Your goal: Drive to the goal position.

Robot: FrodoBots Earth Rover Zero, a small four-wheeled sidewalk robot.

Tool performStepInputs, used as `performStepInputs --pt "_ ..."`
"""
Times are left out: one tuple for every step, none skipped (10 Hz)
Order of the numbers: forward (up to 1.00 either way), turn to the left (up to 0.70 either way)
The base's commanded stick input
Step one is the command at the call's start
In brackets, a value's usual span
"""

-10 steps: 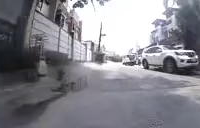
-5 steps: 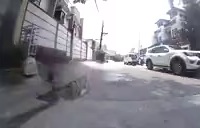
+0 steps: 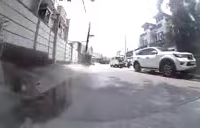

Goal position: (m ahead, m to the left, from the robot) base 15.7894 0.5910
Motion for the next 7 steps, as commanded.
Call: performStepInputs --pt "1.00 -0.02" --pt "1.00 -0.02" --pt "1.00 -0.02" --pt "1.00 -0.02" --pt "1.00 -0.02" --pt "1.00 -0.02" --pt "1.00 -0.02"
